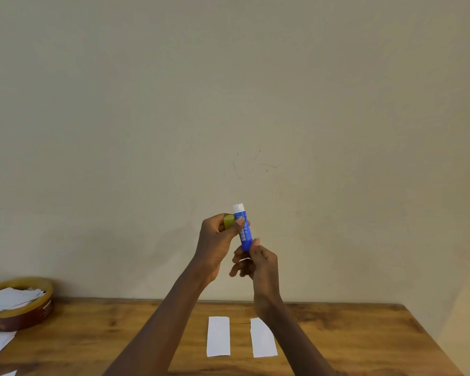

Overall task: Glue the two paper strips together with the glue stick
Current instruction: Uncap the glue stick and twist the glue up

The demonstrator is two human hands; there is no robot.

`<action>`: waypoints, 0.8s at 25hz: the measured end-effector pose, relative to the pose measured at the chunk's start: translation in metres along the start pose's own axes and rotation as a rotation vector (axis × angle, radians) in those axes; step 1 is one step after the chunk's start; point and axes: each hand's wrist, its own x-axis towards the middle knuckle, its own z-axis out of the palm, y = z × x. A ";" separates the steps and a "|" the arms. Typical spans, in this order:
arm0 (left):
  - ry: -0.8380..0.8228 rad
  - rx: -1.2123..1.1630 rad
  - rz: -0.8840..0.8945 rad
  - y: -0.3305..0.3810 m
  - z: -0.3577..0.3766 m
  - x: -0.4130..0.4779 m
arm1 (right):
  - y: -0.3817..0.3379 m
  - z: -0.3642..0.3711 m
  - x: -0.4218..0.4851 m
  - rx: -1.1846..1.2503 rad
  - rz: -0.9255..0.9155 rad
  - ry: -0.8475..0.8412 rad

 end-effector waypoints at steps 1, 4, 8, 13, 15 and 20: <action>0.000 -0.004 0.000 0.000 0.000 0.000 | 0.000 0.000 0.000 0.002 -0.005 -0.001; -0.022 -0.018 0.000 0.002 0.001 0.000 | 0.002 -0.002 0.000 -0.096 -0.124 0.075; -0.007 0.013 0.003 0.002 0.002 0.001 | 0.000 -0.003 0.003 -0.005 -0.014 0.006; -0.015 0.015 0.003 0.004 0.000 0.000 | 0.001 0.001 0.001 -0.124 -0.116 0.070; -0.009 0.035 0.005 0.004 -0.001 -0.001 | -0.001 0.002 0.001 -0.104 -0.082 0.041; 0.004 0.053 0.007 0.005 -0.001 0.000 | -0.001 0.002 -0.002 -0.102 -0.048 0.028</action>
